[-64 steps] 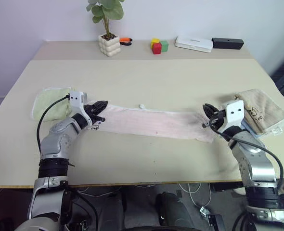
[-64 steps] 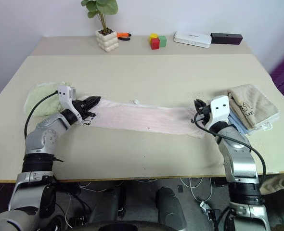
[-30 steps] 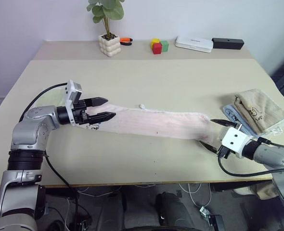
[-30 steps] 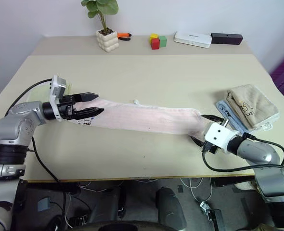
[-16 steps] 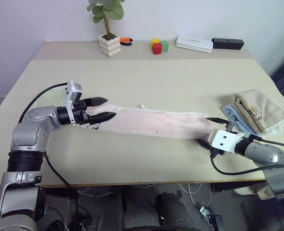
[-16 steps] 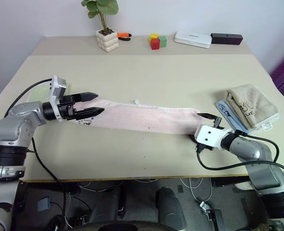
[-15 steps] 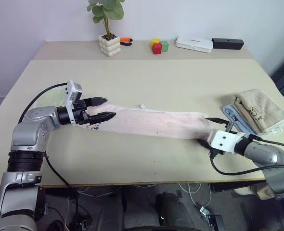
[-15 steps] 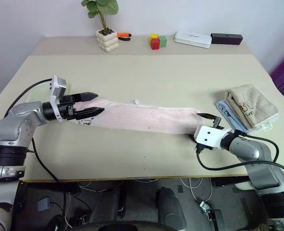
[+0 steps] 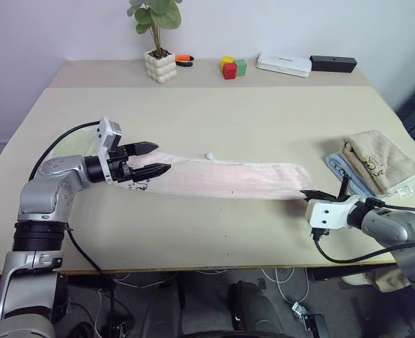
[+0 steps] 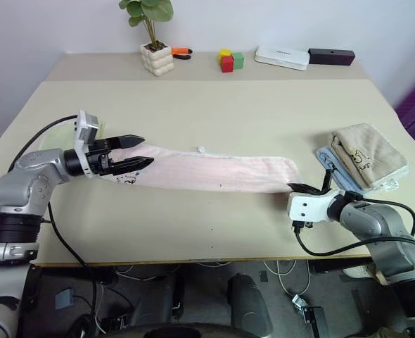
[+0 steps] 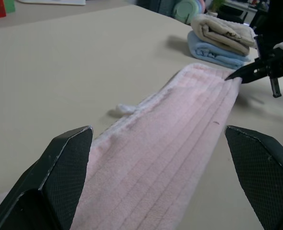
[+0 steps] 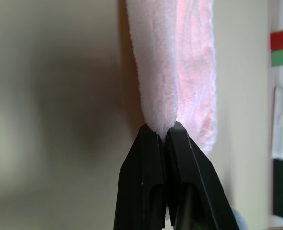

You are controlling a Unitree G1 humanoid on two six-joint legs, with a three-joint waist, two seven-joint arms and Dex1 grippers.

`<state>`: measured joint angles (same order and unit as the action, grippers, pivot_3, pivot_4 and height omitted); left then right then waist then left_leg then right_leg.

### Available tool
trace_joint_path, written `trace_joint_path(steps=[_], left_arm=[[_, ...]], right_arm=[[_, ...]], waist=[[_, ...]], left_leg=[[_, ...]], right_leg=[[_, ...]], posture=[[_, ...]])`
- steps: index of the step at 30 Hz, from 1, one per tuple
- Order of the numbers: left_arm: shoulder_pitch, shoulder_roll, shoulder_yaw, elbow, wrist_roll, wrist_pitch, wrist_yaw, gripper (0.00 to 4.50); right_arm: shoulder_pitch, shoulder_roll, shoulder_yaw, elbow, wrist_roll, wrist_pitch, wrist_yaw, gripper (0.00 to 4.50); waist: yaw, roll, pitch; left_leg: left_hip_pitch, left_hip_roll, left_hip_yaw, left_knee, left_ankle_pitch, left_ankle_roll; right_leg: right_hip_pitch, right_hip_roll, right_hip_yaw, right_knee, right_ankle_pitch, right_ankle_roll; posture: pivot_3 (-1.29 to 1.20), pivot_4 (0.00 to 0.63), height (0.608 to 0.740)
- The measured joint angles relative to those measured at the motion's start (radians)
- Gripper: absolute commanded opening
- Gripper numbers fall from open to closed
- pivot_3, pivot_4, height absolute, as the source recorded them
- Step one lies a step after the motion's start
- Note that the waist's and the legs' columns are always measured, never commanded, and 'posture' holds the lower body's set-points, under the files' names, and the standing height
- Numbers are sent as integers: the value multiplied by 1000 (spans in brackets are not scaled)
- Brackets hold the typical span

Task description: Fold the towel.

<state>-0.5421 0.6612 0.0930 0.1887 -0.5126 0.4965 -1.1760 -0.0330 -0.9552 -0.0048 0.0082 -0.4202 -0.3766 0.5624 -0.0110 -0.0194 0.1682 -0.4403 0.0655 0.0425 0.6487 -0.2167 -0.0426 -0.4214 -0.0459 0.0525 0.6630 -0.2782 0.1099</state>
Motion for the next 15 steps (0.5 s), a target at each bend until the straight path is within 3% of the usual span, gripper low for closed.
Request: trace_joint_path(steps=[5,6,8,14,15], left_arm=[[0,-4,0,0,0,0,0,4500],[0,-4,0,0,0,0,1,4500],[0,-4,0,0,0,0,1,4500],[0,-7,0,-5,0,0,7,4500],[0,-7,0,-5,0,0,8,4500]], right_arm=[[-21,-38,15,26,-117,-78,-79,27],[-24,-43,23,34,-135,-91,-90,275],[-24,-44,32,46,-139,-98,-91,811],[-51,-51,32,76,-186,-126,-157,3751],[-53,-53,30,75,-186,-125,-162,3751]], waist=[[-1,0,0],[-1,0,0],[0,0,0],[-2,0,0],[-2,0,0]], left_leg=[[0,0,0,0,0,0],[0,0,0,0,0,0],[0,0,0,0,0,0],[0,0,0,0,0,0],[0,0,0,0,0,0]], right_leg=[[0,0,0,0,0,0],[0,0,0,0,0,0],[0,0,0,0,0,0],[0,0,0,0,0,0],[0,0,0,0,0,0]], posture=[[0,150,740],[0,150,740],[0,150,740],[0,150,740],[0,150,740]])
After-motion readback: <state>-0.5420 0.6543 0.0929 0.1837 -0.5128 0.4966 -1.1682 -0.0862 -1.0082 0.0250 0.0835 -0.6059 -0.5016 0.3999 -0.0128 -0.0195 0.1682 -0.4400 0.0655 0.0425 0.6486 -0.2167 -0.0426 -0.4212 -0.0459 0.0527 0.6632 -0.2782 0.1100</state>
